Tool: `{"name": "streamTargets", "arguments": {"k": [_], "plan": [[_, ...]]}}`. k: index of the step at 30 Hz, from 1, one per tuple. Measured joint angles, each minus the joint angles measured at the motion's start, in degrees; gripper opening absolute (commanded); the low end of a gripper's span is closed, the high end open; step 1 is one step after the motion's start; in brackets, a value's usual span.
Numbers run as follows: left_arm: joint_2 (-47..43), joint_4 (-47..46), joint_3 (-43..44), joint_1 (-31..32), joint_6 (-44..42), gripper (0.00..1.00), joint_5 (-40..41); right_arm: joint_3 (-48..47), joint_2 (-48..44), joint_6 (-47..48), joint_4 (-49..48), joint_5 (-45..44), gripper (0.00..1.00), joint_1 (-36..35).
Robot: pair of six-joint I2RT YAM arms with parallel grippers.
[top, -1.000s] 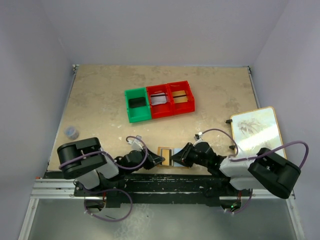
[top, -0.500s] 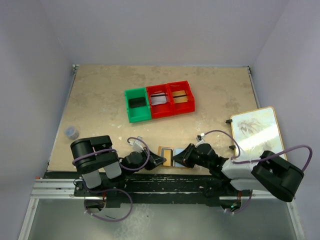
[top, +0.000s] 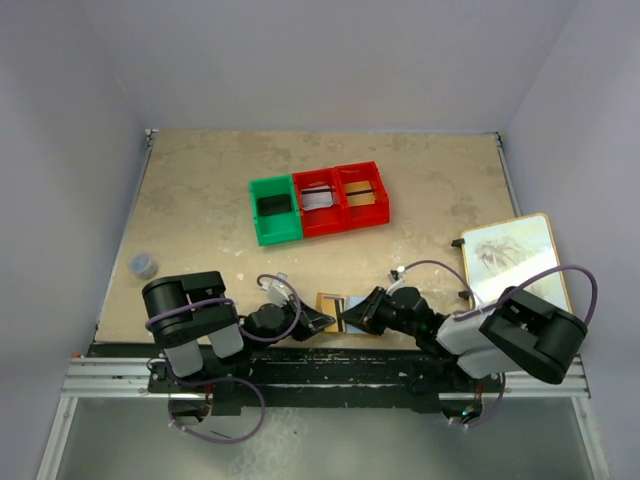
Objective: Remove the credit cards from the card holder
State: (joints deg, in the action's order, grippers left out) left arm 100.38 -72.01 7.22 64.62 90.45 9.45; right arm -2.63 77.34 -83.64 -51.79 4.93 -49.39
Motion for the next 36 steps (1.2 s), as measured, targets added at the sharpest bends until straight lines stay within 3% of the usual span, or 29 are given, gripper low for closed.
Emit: {"name": "streamTargets", "arguments": {"k": [18,25,36], "plan": [[0.6,-4.0,-0.1,0.7,-0.1,0.00,-1.3,-0.6,-4.3,-0.3,1.0,1.2,0.37,-0.1],[-1.4,-4.3,-0.6,0.7,-1.8,0.00,-1.7,-0.6,-11.0,0.6,4.6,0.8,0.42,0.2],[-1.7,-5.4,-0.5,0.7,-4.4,0.00,-3.9,-0.8,-15.5,5.3,9.6,4.0,0.47,6.8]]}}
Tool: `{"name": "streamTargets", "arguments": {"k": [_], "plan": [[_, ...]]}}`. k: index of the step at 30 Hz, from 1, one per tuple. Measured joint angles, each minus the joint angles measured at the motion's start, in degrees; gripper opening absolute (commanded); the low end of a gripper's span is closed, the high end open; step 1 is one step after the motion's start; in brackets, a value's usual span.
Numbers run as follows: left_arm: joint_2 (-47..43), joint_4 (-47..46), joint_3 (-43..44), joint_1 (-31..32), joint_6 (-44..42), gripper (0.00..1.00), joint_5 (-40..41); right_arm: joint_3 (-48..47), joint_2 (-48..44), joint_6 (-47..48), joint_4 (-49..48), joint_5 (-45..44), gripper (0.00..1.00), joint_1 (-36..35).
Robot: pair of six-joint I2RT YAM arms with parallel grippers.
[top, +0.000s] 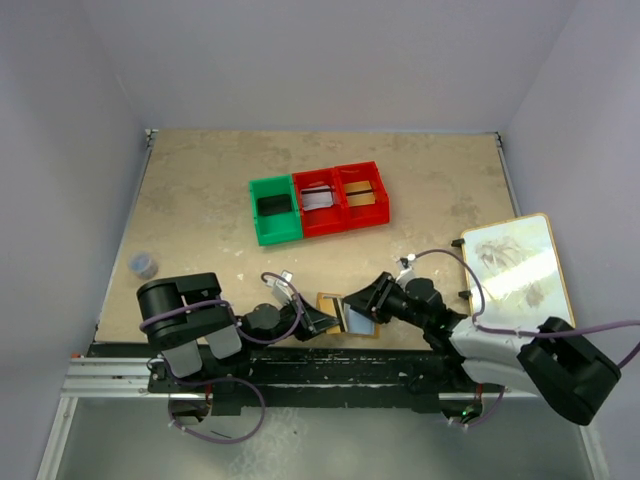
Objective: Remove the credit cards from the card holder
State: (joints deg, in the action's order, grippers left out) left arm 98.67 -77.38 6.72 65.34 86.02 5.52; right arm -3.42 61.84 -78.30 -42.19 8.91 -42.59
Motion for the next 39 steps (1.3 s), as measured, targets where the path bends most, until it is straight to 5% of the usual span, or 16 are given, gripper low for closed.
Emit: {"name": "streamTargets", "arguments": {"k": [16,24,27,34,39], "plan": [[2.2,-4.7,1.1,0.1,-0.6,0.00,-3.2,-2.5,8.5,5.8,-7.6,9.7,0.45,0.3],[1.6,-4.7,1.9,0.4,-1.3,0.00,-4.0,-2.5,10.5,5.4,-12.7,10.6,0.28,0.3],[1.0,-4.8,1.9,0.4,-1.3,0.00,-4.0,-2.3,10.3,5.2,-13.5,10.5,0.10,0.3],[-0.4,-5.6,1.8,0.3,-1.1,0.00,-3.8,-1.6,5.6,4.9,-13.0,10.3,0.01,0.7],[-0.7,-6.3,1.7,0.5,-1.2,0.26,-4.0,-0.4,1.4,4.8,-11.3,9.9,0.00,0.6]]}}
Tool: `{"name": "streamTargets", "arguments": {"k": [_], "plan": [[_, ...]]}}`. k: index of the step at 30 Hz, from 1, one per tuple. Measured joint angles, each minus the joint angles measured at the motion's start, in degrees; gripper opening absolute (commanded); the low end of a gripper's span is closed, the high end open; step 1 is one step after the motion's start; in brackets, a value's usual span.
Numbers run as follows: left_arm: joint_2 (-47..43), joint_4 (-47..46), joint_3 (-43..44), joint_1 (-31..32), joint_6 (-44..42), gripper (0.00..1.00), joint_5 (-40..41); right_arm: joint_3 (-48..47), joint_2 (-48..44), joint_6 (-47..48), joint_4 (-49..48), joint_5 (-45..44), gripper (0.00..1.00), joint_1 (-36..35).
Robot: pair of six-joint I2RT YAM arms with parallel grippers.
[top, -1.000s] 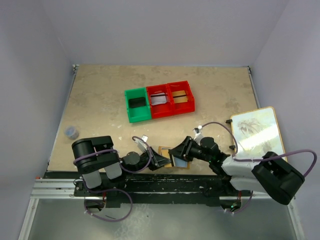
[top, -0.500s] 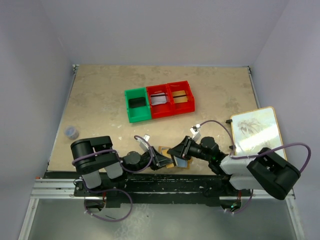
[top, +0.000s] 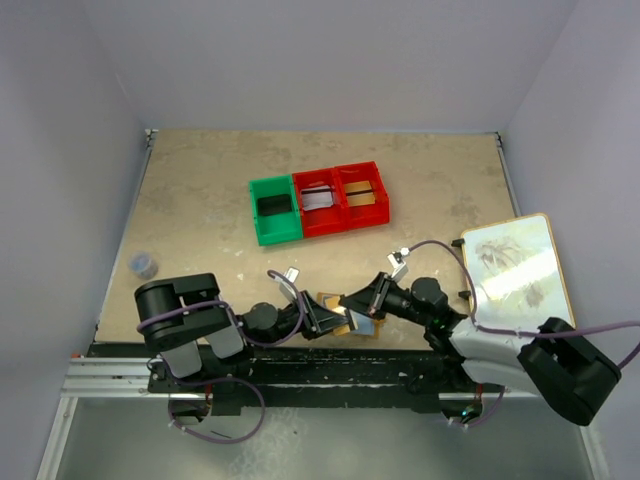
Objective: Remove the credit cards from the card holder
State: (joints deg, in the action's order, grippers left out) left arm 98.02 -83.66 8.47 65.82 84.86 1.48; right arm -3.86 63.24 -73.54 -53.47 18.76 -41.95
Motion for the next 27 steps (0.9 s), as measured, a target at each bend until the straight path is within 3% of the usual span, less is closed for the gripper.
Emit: {"name": "streamTargets", "arguments": {"k": [4,10,16,20,27], "plan": [[-0.7,0.5,-1.1,0.1,-0.5,0.39,0.5,0.0,-3.6,0.2,2.6,-1.0,0.00,0.0],[-5.6,4.7,-1.7,0.1,-2.0,0.43,1.6,0.0,-9.2,1.1,8.0,-2.9,0.00,0.0],[-15.5,15.4,-1.7,0.1,-4.7,0.50,3.9,-0.3,-13.7,3.3,14.3,-5.4,0.00,0.0],[-27.3,29.0,-1.7,0.1,-7.2,0.55,8.3,-5.0,-17.2,8.5,24.8,-10.9,0.00,0.0],[-50.2,63.9,3.9,0.1,-14.1,0.57,21.2,-23.3,-14.8,28.1,38.9,-28.7,0.00,0.4]]}}
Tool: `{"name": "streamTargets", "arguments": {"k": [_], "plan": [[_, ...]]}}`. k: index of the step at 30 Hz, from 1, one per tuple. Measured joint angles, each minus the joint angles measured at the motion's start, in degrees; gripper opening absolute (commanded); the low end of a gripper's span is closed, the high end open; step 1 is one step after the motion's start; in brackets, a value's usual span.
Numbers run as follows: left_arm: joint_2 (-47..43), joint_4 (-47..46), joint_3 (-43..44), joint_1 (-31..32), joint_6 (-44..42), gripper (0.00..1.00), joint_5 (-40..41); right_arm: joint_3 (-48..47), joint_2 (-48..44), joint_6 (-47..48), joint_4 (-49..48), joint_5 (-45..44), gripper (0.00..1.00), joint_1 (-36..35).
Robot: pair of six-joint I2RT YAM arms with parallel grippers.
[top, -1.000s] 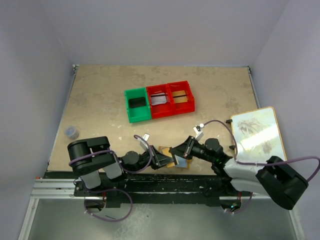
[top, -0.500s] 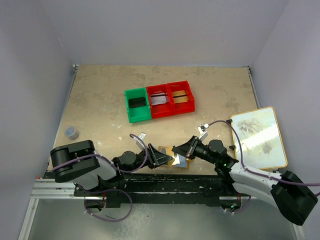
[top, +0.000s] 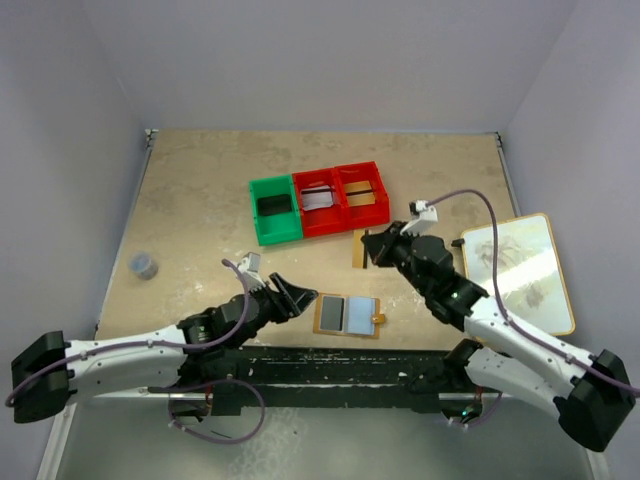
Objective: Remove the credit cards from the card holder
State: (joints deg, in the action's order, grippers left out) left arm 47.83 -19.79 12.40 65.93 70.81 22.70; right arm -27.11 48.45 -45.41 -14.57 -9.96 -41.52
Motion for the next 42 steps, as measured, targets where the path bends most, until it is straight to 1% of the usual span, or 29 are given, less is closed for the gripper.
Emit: {"name": "streamTargets", "arguments": {"k": [1,4,7,9,11,15,18,21,27,30,35,42], "plan": [[-1.9,4.0,1.0,0.0,-0.6,0.57,1.7,-3.4,2.4,4.2,1.0,-3.1,0.00,0.2],[-5.2,14.3,3.6,0.0,-2.4,0.57,6.5,-10.3,9.4,15.0,1.8,-8.5,0.00,1.2],[-5.2,22.7,6.0,0.0,-3.6,0.58,10.0,-15.3,16.5,25.9,0.9,-11.7,0.00,2.4],[-4.6,26.7,7.4,0.0,-4.3,0.59,11.6,-19.0,21.9,33.2,0.3,-12.2,0.00,3.4],[-4.0,30.2,8.8,0.0,-5.1,0.62,12.8,-22.1,26.8,40.5,-1.2,-12.2,0.00,4.2],[-4.3,34.7,10.6,0.0,-6.6,0.62,14.3,-23.0,32.3,54.4,-8.9,-11.3,0.00,5.2],[-5.0,36.7,11.3,0.0,-7.5,0.63,14.9,-23.1,35.3,63.1,-13.5,-7.0,0.00,6.9],[-5.4,38.4,11.8,0.0,-8.2,0.63,15.3,-24.3,38.3,69.3,-15.2,-1.7,0.00,9.5],[-6.5,40.6,12.0,0.0,-9.8,0.63,15.5,-31.7,45.5,79.2,-14.9,11.1,0.00,15.4],[-8.3,41.9,12.2,0.0,-10.6,0.63,15.5,-33.6,47.7,83.7,-14.7,16.2,0.00,17.0],[-10.9,43.6,13.3,0.0,-11.5,0.63,16.2,-38.0,53.4,91.2,-10.4,21.4,0.00,17.5],[-10.4,46.5,15.5,0.0,-12.4,0.63,17.2,-42.1,58.2,98.9,-3.3,26.0,0.00,18.1]]}}
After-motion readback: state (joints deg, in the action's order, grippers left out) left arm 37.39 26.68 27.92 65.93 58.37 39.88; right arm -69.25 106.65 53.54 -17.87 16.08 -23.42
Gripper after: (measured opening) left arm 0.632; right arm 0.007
